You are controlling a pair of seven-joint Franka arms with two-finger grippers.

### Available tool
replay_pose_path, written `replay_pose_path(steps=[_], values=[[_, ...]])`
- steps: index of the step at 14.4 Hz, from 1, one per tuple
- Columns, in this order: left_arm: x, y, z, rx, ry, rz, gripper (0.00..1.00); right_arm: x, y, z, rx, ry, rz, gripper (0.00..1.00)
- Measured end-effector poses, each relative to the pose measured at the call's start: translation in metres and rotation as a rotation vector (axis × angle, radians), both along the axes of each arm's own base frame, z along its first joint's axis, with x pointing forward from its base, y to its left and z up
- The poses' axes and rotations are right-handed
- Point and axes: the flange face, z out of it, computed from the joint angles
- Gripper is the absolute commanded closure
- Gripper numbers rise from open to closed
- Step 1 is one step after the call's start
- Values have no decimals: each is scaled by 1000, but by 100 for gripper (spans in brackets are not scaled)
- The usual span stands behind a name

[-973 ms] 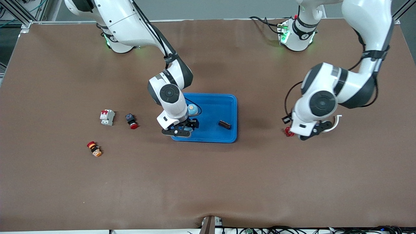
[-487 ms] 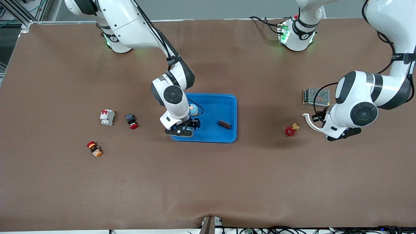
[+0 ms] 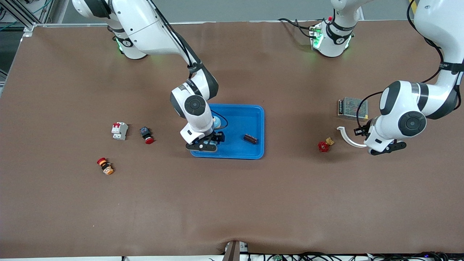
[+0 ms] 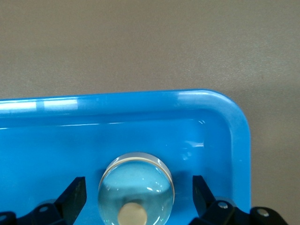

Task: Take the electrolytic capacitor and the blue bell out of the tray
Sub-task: 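Place the capacitor inside the white arc while the right gripper lifts the bell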

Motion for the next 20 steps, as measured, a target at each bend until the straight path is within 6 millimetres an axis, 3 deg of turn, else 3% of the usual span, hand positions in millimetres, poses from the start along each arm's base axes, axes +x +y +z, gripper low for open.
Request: replay_pose_path(steps=[5, 9, 13, 14, 15, 17, 18, 20], values=[[-20, 19, -32, 3, -53, -41, 100, -1, 1, -3, -1, 0, 2, 0], [-23, 21, -46, -26, -80, -41, 100, -1, 1, -3, -1, 0, 3, 0], [-25, 16, -62, -54, -83, -44, 100, -1, 1, -3, -1, -1, 4, 44], [-25, 16, -65, -58, -79, -44, 83, -1, 1, -3, -1, -1, 4, 55], [-26, 16, -68, -61, -76, -43, 55, 0, 1, -2, 0, -3, 3, 61], [-26, 16, -68, -61, -77, -43, 10, 0, 1, -2, 0, -4, 3, 61], [-25, 16, -67, -61, -78, -43, 0, 0, 1, -2, 0, -4, 3, 61], [-24, 17, -65, -59, -83, -43, 0, 1, 1, -2, 1, -5, 3, 61]])
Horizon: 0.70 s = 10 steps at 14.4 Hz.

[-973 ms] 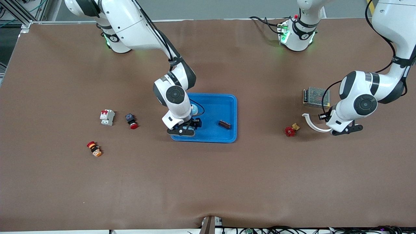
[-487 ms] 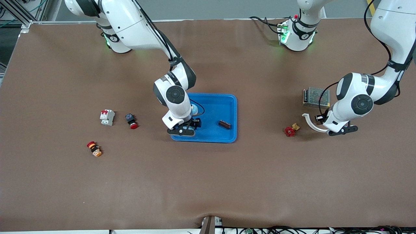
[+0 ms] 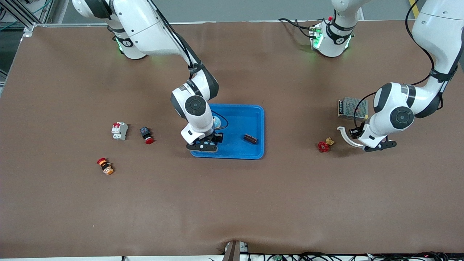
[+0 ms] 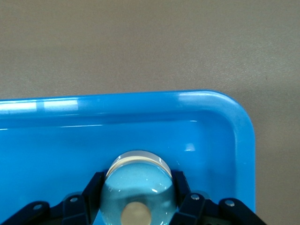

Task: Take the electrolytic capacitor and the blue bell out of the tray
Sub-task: 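Place the capacitor inside the white arc while the right gripper lifts the bell, then carry the bell with the right gripper while the left gripper reaches the capacitor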

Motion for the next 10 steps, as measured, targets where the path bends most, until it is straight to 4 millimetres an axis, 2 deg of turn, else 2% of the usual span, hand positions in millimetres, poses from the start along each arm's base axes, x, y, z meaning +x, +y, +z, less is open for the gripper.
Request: replay_pose_path(steps=[3, 5, 6, 8, 10], values=[[3, 3, 11, 17, 1, 4, 0, 7, 0, 11, -2, -7, 16, 59], [8, 4, 27, 36, -8, 8, 0, 17, -5, 41, -13, 0, 61, 59], [10, 1, 37, 39, -6, 17, 0, 23, -12, 63, -17, 5, 95, 59], [18, -10, 58, 30, 11, 44, 0, 41, -45, 114, -26, 20, 189, 59], [27, -26, 77, 14, 21, 74, 0, 62, -100, 158, -33, 43, 302, 59]])
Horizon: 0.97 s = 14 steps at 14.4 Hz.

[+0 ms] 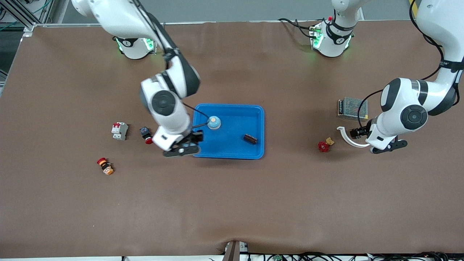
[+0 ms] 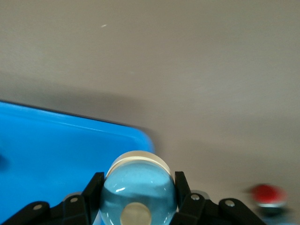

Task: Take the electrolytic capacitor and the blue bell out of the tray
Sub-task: 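Carry the bell with the right gripper while the left gripper reaches the capacitor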

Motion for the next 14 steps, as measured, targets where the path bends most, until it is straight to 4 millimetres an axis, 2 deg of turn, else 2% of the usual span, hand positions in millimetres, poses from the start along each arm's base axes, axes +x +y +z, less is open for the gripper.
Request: replay_pose_path(steps=[3, 6, 8, 10, 12, 14], values=[[10, -40, 26, -33, -11, 67, 0, 22, -89, 42, -4, 32, 194, 59], [12, -92, 47, -77, -32, 127, 2, 35, -182, 60, -12, 49, 382, 59], [9, -124, 52, -85, -38, 171, 6, 38, -246, 55, -6, 65, 457, 59], [5, -164, 50, -81, -36, 231, 9, 37, -301, 45, 3, 85, 516, 59], [2, -210, 47, -80, -34, 301, 10, 32, -343, 38, 14, 99, 568, 59], [0, -252, 45, -88, -31, 356, 13, 25, -375, 26, 24, 107, 608, 59]])
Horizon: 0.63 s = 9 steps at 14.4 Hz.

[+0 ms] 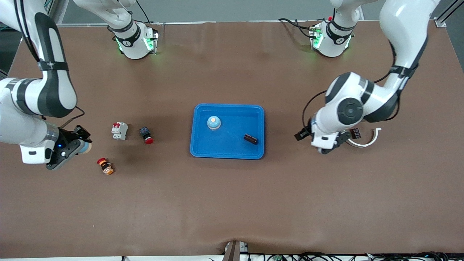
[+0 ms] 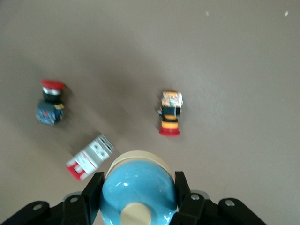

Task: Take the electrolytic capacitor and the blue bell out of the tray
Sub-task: 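Carry the bell with the right gripper while the left gripper reaches the capacitor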

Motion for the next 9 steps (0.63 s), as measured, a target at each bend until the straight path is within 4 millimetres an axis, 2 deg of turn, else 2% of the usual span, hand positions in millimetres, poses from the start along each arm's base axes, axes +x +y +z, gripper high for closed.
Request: replay_pose_path(steps=[5, 7, 9], values=[[-9, -84, -16, -22, 31, 102, 21, -30, -76, -48, 7, -37, 97, 59], [-12, -111, -30, -12, 37, 140, 25, -46, -106, -65, 3, -56, 122, 59], [-17, -133, -50, 8, 21, 180, 26, -59, -121, -79, 3, -60, 126, 59]])
